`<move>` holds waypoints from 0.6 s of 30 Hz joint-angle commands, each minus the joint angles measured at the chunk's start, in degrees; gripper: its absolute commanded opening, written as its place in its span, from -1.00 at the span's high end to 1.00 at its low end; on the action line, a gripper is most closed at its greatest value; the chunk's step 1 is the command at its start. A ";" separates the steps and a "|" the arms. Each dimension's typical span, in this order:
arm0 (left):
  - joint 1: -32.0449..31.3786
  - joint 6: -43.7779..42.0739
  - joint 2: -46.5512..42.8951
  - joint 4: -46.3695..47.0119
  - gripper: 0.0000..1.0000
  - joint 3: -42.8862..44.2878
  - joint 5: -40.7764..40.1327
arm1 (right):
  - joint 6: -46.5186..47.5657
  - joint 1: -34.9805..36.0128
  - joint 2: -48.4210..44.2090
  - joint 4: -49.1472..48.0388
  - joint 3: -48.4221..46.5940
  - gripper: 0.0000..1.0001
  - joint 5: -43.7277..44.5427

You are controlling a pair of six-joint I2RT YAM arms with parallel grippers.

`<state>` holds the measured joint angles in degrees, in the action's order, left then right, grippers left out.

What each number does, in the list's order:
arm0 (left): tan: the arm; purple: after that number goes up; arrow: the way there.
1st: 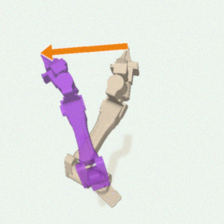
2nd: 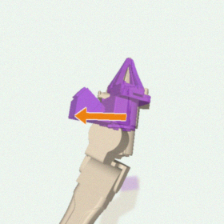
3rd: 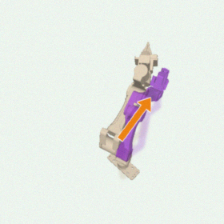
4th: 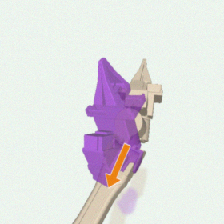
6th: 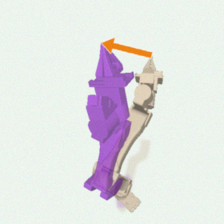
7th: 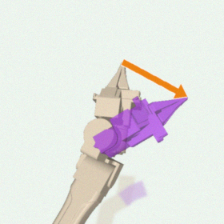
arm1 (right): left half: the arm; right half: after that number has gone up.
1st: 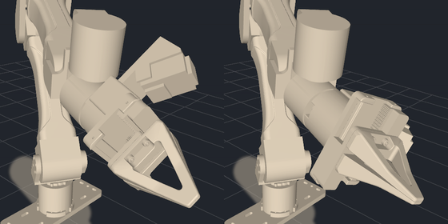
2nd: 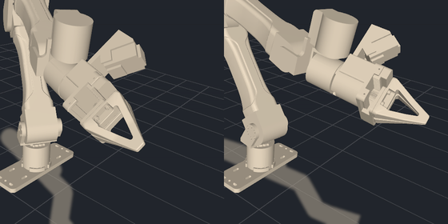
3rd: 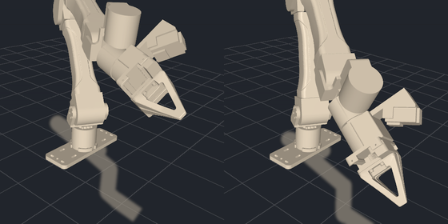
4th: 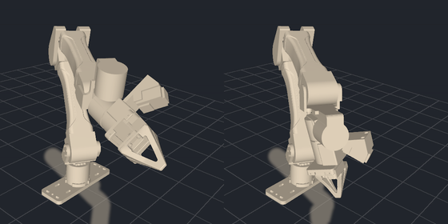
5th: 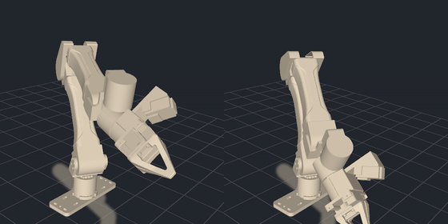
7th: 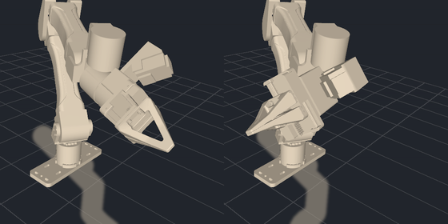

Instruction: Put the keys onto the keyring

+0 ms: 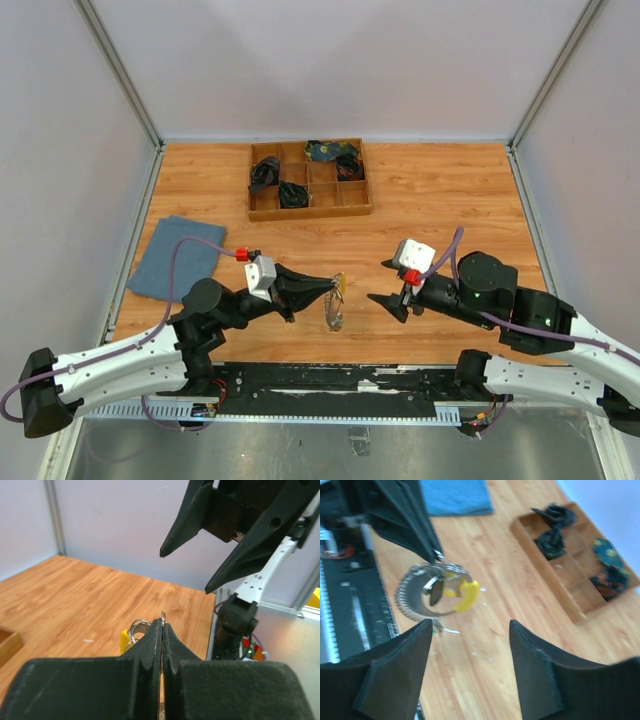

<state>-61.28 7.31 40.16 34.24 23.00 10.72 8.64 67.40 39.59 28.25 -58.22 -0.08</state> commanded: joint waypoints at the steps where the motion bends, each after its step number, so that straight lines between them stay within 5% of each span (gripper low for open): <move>1: -0.13 -1.54 -1.11 -9.66 0.99 4.77 -8.97 | -3.62 0.42 2.24 3.81 -0.28 -0.38 17.14; 6: 1.95 -1.31 -0.16 -17.68 0.99 7.55 -11.69 | -9.59 -6.10 7.69 9.43 -4.85 -0.67 17.00; 12: 5.69 -1.81 0.54 -25.39 0.99 10.31 -15.74 | -21.37 -29.23 8.44 8.73 -3.04 -1.00 -5.25; 18: 8.10 -4.81 3.13 -34.91 0.99 15.47 -21.56 | -23.10 -37.90 7.98 8.12 -0.11 -0.97 -14.81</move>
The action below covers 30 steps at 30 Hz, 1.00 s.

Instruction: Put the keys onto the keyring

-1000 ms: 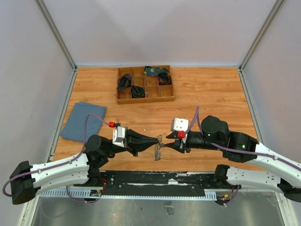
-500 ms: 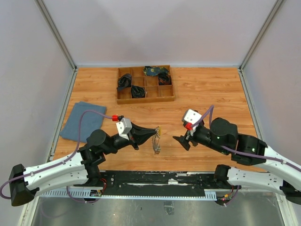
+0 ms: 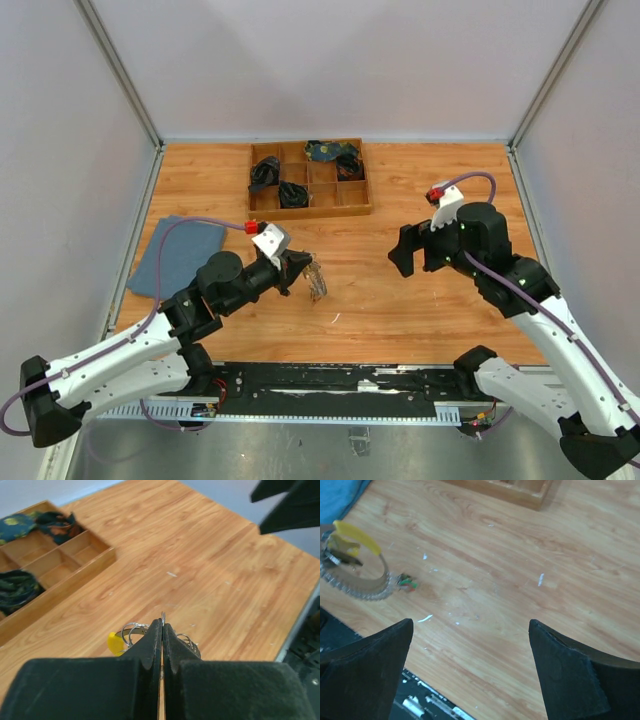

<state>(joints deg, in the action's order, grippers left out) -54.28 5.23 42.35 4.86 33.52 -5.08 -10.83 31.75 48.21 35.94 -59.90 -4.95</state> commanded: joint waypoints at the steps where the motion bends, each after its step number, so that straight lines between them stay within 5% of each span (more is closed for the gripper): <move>1: 1.11 -3.23 1.44 -6.83 0.99 5.67 -6.40 | -1.85 -2.22 -0.65 0.91 1.53 -0.97 -11.45; 9: 1.19 -5.23 5.90 -11.50 0.99 7.79 -8.70 | 0.45 -2.27 -6.02 4.04 2.30 -0.97 -7.18; 23: 1.11 -7.28 24.24 -2.64 0.99 13.04 4.93 | -1.40 -2.23 -11.04 5.98 3.19 -0.96 -6.35; 30: 1.19 -7.43 34.22 -1.81 0.94 17.08 4.72 | -2.06 -2.28 -13.68 7.81 4.38 -0.97 -3.47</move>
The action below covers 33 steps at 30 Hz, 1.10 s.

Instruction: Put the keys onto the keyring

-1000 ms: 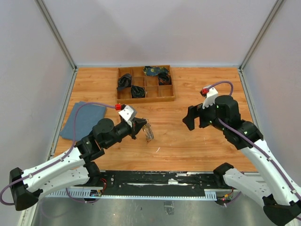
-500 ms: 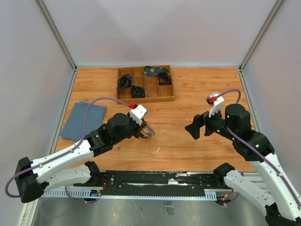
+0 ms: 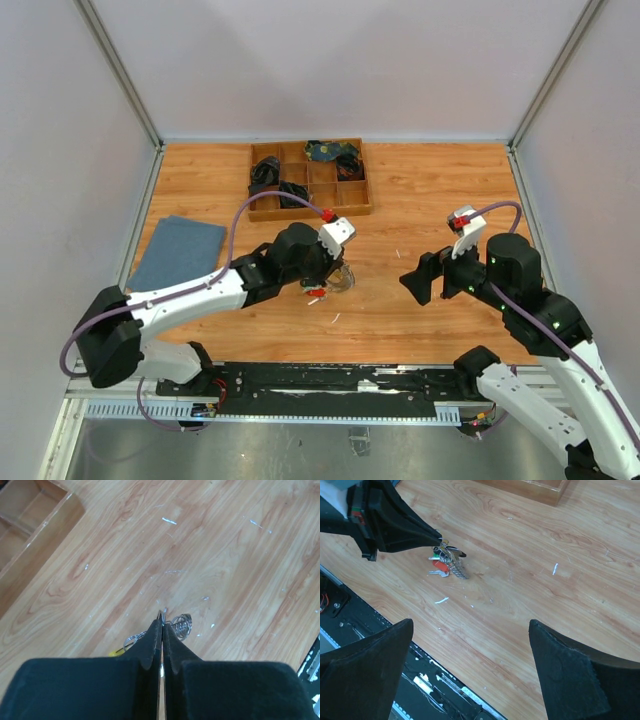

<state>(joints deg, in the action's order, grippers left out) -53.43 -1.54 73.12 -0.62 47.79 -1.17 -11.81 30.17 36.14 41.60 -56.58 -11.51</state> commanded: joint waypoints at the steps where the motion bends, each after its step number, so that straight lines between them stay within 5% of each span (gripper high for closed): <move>1: 0.32 -0.47 4.46 4.10 0.90 2.97 0.32 | -1.03 -0.65 -1.68 2.58 1.47 -0.97 3.55; 15: 0.34 0.05 12.21 3.78 0.23 8.07 0.85 | -1.72 -0.64 0.80 6.71 0.31 -0.97 8.99; 21: 3.02 4.66 4.66 3.25 0.14 4.99 -1.62 | -2.75 -0.65 3.72 9.01 -3.81 -0.97 10.29; 26: 9.73 16.80 -4.62 0.78 -0.43 0.84 -6.03 | 1.95 -0.64 3.64 7.70 -4.09 -0.97 8.95; 33: 20.37 27.14 -17.73 -12.78 -0.93 -0.99 -8.09 | 3.73 -0.70 2.74 7.94 -5.47 -0.97 10.59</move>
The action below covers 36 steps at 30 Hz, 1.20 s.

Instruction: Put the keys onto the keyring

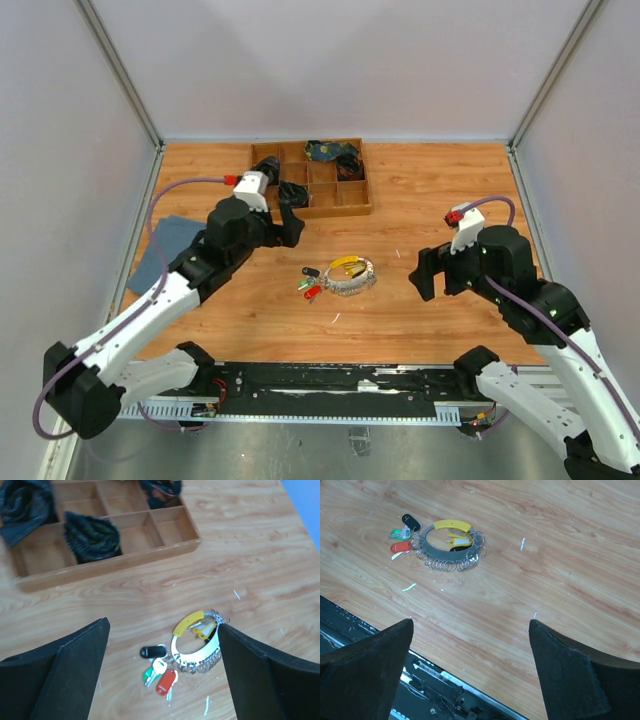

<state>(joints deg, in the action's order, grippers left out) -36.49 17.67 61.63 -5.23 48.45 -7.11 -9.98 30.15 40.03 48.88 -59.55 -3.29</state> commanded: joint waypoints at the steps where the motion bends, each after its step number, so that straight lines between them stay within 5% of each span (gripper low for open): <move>1: 4.08 8.52 -8.47 -9.61 -0.98 -1.95 -2.47 | 1.89 -0.68 -1.60 0.54 -2.72 -0.97 3.46; 11: 4.37 12.27 -26.85 -24.78 -0.99 -2.17 -14.55 | 4.82 -0.64 -13.39 -4.01 -0.88 -0.96 16.08; 19: 4.32 11.63 -32.90 -31.75 -0.99 -1.41 -17.34 | 6.40 -0.63 -23.26 -5.80 2.51 -0.97 19.10; 29: 4.32 8.93 -48.47 -25.59 -0.99 -9.43 -16.61 | 4.76 -0.66 -32.38 -3.99 10.41 -0.97 20.22; 36: 4.32 8.63 -50.66 -25.51 -0.99 -10.01 -16.89 | 3.77 -0.68 -33.83 -4.72 12.43 -0.97 20.80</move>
<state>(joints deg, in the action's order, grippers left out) -32.38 27.05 11.92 -33.34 38.96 -23.20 -4.78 30.15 7.38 44.69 -48.14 15.73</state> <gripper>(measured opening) 0.994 0.984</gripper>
